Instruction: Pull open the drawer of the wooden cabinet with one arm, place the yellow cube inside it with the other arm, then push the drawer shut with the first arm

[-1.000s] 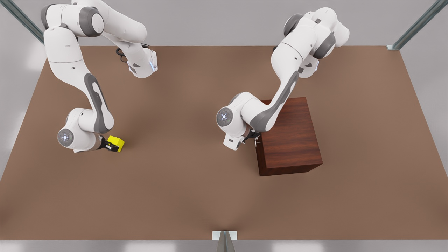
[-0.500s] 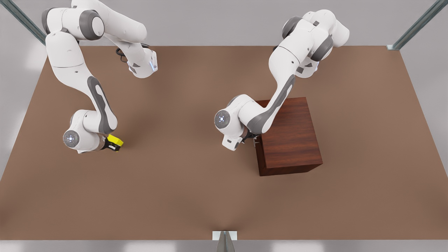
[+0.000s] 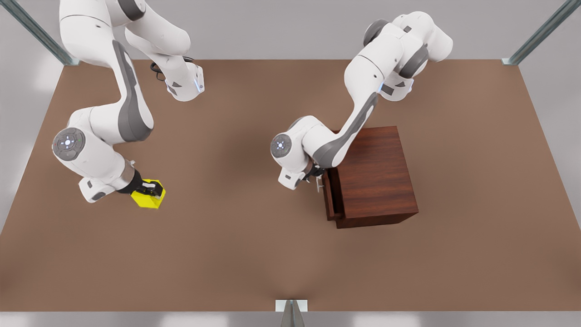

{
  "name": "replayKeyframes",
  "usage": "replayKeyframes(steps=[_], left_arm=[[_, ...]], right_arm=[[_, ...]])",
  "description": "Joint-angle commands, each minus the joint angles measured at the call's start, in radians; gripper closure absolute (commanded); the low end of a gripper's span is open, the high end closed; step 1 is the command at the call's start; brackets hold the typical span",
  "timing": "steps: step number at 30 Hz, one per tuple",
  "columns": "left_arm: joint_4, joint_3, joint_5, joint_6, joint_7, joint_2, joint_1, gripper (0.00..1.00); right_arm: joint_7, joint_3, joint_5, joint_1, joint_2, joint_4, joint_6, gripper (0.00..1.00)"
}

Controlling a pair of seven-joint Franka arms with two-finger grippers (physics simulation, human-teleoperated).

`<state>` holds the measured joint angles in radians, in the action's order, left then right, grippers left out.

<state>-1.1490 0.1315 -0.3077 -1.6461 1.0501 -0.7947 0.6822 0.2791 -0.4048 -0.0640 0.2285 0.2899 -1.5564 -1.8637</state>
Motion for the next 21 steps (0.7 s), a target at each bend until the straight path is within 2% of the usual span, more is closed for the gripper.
replayKeyframes(steps=[1,21], left_arm=[[0.000,0.004,0.002,-0.014,0.004,0.000,0.002,0.27],[0.023,0.039,0.006,-0.060,0.004,-0.009,0.000,0.28]], right_arm=[[-0.035,-0.003,-0.010,0.026,-0.008,-0.002,0.121,0.45],[-0.107,0.000,-0.011,0.068,-0.017,0.001,0.118,0.45]])
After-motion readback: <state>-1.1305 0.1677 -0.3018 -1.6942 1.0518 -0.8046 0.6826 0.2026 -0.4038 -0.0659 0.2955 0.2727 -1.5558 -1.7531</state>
